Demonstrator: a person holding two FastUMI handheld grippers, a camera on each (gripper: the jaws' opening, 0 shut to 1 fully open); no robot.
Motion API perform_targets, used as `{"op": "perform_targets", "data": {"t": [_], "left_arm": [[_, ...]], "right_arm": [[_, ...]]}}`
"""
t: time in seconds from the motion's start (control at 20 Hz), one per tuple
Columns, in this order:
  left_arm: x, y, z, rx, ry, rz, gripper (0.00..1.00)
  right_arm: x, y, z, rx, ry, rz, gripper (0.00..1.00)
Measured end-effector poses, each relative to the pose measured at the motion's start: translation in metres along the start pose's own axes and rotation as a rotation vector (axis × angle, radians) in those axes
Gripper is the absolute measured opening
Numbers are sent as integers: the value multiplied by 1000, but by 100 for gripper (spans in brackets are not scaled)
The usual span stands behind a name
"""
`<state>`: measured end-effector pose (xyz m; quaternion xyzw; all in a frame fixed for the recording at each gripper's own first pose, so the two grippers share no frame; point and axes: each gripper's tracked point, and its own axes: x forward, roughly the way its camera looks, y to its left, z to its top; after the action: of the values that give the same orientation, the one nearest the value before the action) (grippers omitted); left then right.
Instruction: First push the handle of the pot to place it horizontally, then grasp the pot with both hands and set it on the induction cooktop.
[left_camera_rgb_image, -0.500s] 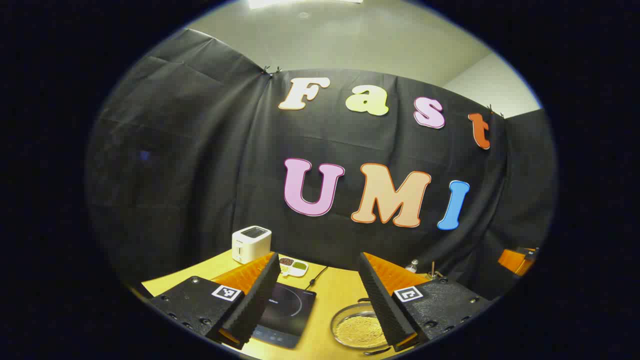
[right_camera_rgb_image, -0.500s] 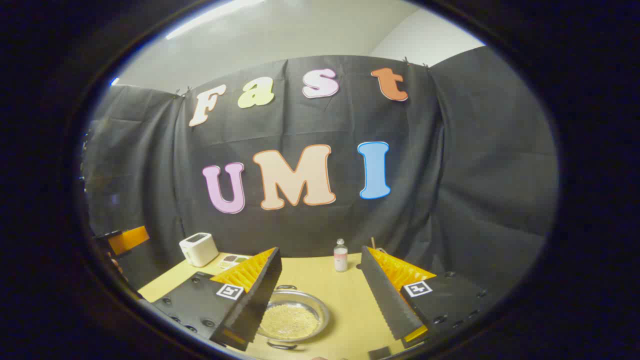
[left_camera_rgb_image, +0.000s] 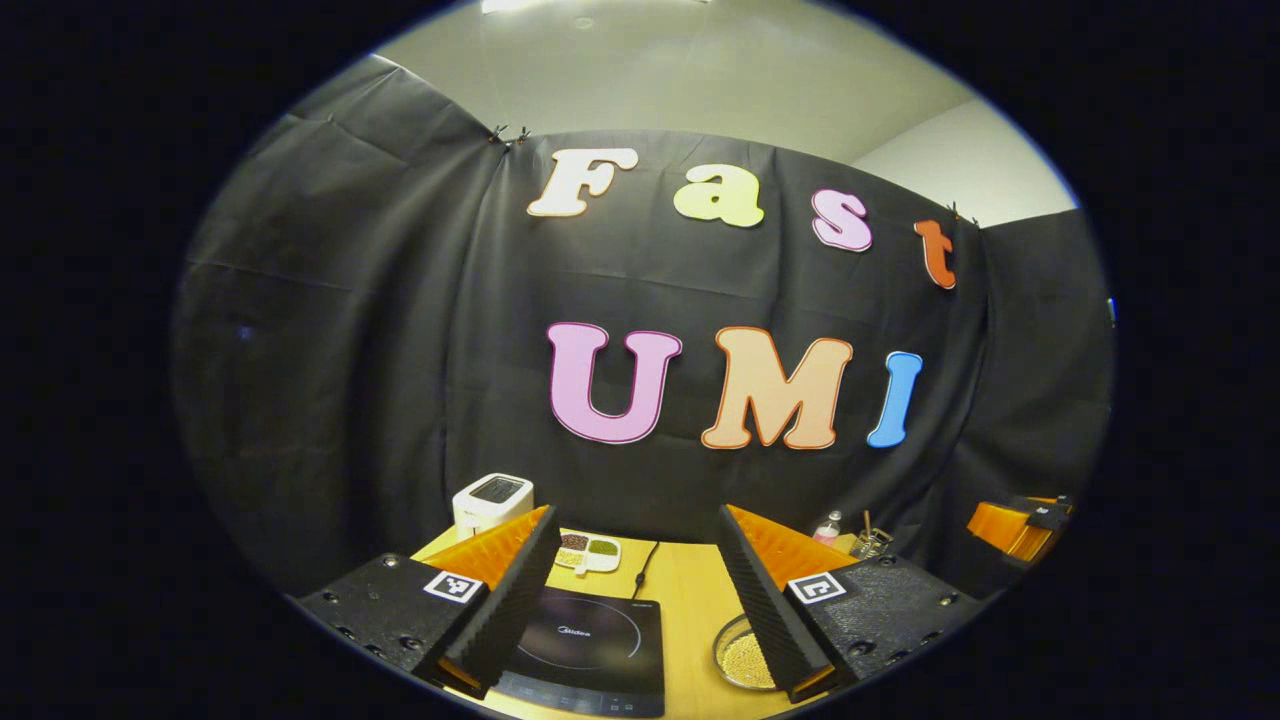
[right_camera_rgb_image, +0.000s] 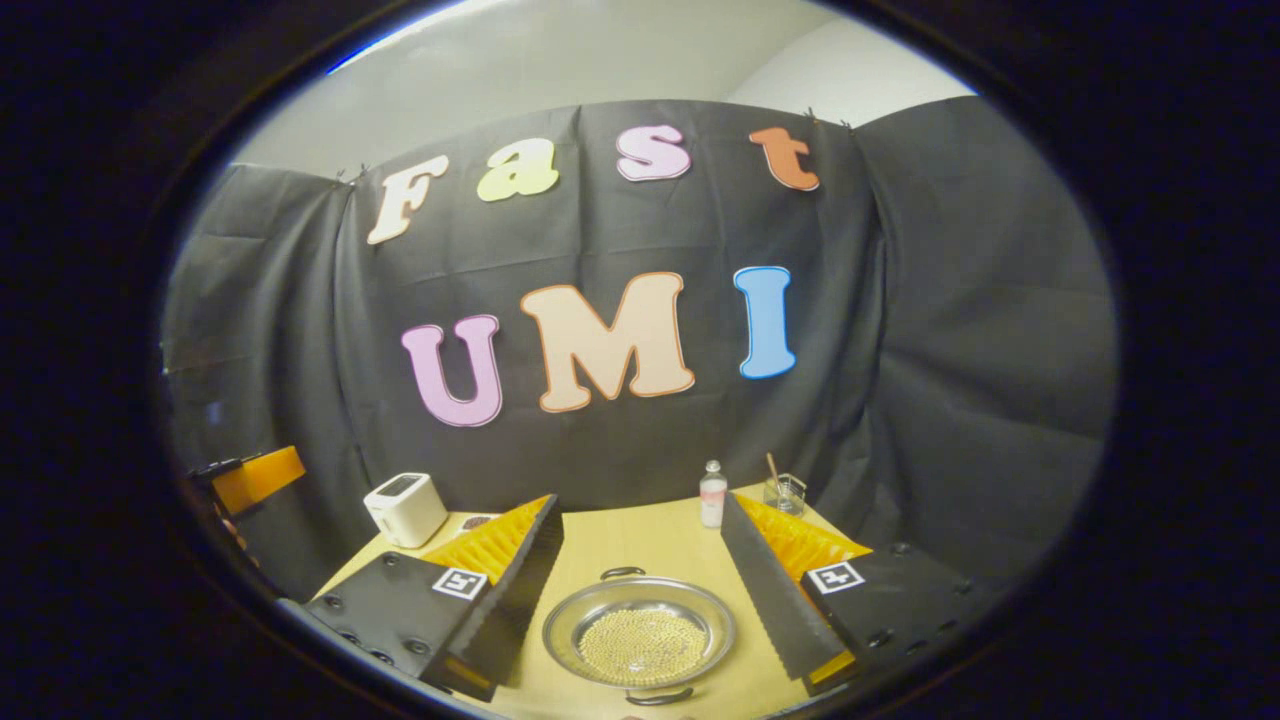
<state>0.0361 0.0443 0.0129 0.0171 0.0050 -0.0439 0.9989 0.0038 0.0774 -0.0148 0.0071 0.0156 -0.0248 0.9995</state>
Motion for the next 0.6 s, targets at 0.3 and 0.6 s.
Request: {"op": "perform_targets", "data": {"t": [0.3,0.6], "left_arm": [[-1,-10,0,17,4,36,92],[7,-22,-6,-6,7,44,96]], "right_arm": [[12,-23,23,21,-3,15,94],[20,-41,24,42,5,2,94]]}}
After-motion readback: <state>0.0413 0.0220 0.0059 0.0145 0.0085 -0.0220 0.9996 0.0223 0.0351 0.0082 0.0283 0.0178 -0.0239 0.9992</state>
